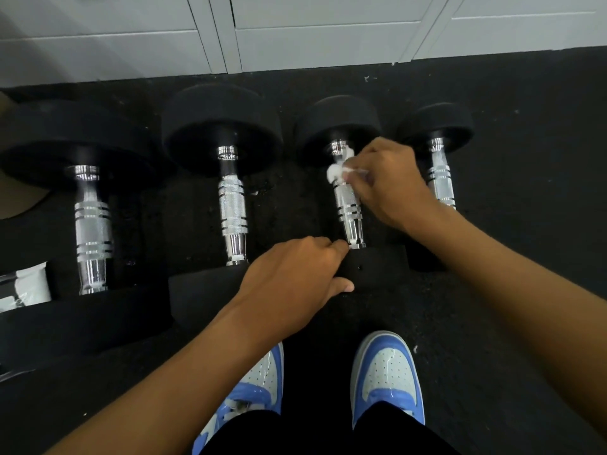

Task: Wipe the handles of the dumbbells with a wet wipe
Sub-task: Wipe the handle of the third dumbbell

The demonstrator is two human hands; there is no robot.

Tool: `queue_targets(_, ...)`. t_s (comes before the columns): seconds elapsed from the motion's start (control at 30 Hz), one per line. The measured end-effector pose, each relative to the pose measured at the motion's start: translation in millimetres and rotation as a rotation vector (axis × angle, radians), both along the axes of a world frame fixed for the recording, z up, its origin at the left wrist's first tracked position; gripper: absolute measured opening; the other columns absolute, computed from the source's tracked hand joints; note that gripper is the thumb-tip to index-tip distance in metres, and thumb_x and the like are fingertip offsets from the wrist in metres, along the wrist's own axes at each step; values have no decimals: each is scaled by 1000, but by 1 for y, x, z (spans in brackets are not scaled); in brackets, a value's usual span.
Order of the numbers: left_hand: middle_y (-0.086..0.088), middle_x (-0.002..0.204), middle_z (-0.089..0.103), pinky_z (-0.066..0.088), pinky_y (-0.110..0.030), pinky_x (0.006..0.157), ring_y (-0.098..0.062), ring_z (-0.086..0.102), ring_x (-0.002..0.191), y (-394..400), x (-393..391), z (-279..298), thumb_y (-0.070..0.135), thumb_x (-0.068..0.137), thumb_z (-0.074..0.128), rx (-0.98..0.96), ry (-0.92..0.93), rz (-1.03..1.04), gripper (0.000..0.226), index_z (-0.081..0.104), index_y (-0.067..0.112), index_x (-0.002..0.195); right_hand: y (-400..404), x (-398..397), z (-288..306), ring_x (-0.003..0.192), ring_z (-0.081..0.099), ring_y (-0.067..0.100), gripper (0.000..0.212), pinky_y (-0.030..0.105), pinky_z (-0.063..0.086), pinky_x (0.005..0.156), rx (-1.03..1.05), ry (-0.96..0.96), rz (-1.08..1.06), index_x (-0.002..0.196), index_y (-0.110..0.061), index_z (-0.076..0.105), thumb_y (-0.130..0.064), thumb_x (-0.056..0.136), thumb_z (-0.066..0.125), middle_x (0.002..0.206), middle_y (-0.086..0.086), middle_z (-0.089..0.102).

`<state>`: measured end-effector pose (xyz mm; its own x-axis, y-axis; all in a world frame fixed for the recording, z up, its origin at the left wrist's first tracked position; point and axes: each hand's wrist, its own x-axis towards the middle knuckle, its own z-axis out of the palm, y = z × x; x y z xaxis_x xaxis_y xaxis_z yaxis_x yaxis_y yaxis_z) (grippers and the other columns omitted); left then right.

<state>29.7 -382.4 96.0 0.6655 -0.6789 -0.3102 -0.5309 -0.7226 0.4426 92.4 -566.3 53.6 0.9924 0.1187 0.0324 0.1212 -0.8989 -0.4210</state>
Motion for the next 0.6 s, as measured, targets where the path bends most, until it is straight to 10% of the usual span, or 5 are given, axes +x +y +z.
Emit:
queue_targets(0.27, 2, 124, 57, 47, -32, 86, -21, 57, 109, 0, 1, 0, 50, 94, 45, -5, -12, -21, 52, 41, 21, 136, 12, -2, -5, 74, 59, 25, 17, 30, 50, 67, -7, 15, 31, 86, -8, 76, -12, 81, 61, 88, 15, 60)
queue_targets(0.43, 4, 123, 57, 48, -31, 86, -19, 58, 108, 0, 0, 1, 52, 93, 44, -21, -12, -2, 52, 42, 23, 136, -4, 11, 0, 63, 50, 21, 19, 20, 27, 62, 20, -2, -66, 61, -13, 63, -9, 78, 58, 61, 2, 52)
queue_targets(0.6, 3, 121, 59, 48, -31, 86, -18, 58, 107, 0, 1, 1, 51, 92, 46, -11, 1, -1, 50, 45, 22, 133, 20, 5, -4, 74, 60, 26, 15, 31, 49, 64, 14, -11, -7, 83, -8, 76, -9, 79, 61, 86, 13, 58)
